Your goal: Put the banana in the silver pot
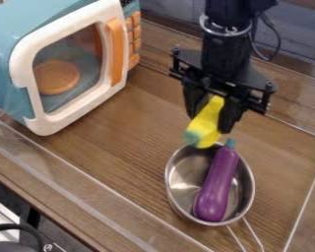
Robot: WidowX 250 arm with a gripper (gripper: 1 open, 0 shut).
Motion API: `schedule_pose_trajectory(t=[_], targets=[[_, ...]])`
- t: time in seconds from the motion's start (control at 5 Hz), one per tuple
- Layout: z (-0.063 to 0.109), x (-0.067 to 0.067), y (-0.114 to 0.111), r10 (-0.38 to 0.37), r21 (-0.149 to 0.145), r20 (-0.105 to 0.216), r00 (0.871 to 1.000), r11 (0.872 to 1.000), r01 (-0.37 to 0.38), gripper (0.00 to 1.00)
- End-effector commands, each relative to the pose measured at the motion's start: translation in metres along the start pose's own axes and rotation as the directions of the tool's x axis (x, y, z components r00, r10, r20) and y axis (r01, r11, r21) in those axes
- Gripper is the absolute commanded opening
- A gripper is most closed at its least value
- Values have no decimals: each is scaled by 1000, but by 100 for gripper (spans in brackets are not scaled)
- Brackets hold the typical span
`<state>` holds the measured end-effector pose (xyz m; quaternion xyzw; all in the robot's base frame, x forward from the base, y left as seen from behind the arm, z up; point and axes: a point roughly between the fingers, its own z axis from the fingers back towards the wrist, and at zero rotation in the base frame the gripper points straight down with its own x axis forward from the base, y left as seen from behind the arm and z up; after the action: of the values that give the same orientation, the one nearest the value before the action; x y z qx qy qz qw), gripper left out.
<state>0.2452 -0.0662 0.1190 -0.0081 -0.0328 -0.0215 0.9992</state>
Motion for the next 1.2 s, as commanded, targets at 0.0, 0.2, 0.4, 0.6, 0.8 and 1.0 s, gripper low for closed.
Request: schedule_pose_trajectory(t=[0.0, 0.2, 0.4, 0.6, 0.8, 1.0], targets=[[9, -1, -4, 7, -9, 49, 999, 1000, -6, 100], [9, -3, -4, 6, -10, 48, 999, 1000, -5, 100], [9, -5, -3, 2, -11, 44, 999, 1000, -2, 100], [9, -7, -2, -2, -12, 40, 999, 1000, 3, 100], [10, -8, -1, -5, -14, 37, 999, 1000, 6, 100], [10, -9, 1, -8, -16, 35, 999, 1000, 9, 100]])
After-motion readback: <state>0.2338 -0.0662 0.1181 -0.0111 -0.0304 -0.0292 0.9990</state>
